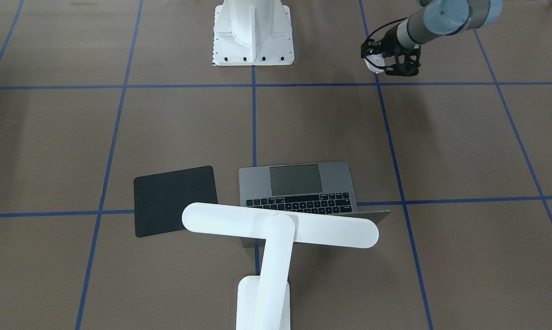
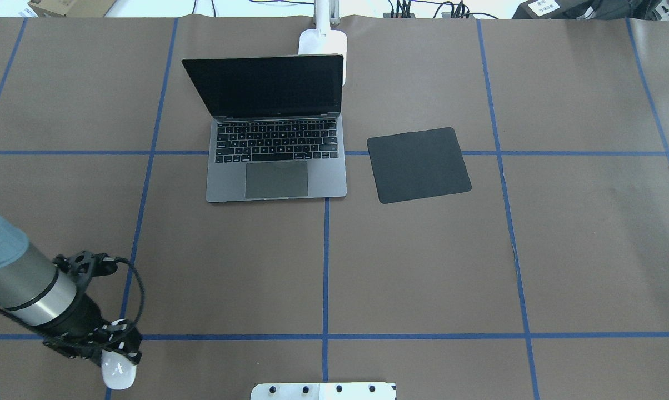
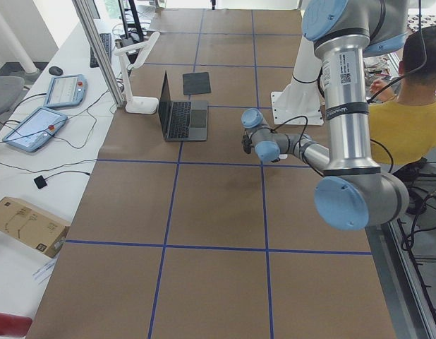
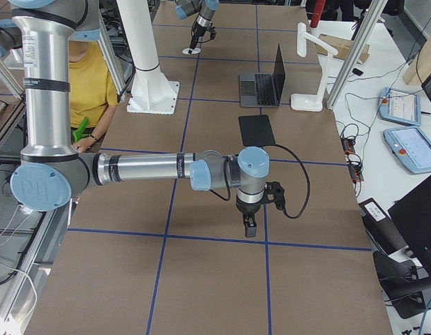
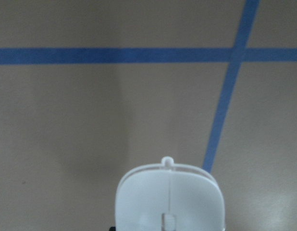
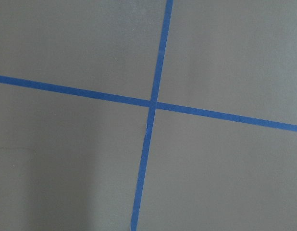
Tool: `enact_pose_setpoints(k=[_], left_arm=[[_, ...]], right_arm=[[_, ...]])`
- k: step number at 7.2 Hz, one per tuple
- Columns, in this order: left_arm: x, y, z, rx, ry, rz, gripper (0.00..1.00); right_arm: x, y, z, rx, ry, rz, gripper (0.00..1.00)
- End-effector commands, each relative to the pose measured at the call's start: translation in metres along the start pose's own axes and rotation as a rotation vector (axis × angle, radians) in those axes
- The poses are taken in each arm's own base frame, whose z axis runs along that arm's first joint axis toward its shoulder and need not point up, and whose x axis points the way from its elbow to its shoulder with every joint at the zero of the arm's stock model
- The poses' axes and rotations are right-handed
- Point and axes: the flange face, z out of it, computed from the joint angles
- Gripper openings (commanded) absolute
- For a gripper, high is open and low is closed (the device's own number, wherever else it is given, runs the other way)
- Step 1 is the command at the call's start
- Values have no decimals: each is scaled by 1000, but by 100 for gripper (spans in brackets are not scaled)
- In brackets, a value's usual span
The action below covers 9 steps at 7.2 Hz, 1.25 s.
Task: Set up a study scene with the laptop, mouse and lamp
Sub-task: 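Carry the white mouse with the left gripper toward the mouse pad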
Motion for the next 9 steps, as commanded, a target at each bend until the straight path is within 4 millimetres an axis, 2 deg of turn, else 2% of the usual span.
enact_pose_setpoints(k=[1, 2, 4, 6, 8, 9], left_arm=[[160, -31, -48, 27, -25, -58, 63], [213, -50, -57, 41, -21, -62, 63], [296, -93, -60, 108, -34, -63, 64], [389, -142, -53, 143, -62, -80, 65], [429, -189, -36, 214, -54, -65, 67], [448, -203, -47, 237, -48, -84, 67]], right_arm=[[0, -4, 1, -2, 0, 2, 100], [1, -3, 2, -4, 0, 3, 100], [3, -2, 4, -9, 0, 7, 100], [5, -3, 7, -13, 0, 12, 100], [6, -3, 9, -18, -2, 16, 100], [6, -3, 10, -19, -2, 15, 100]])
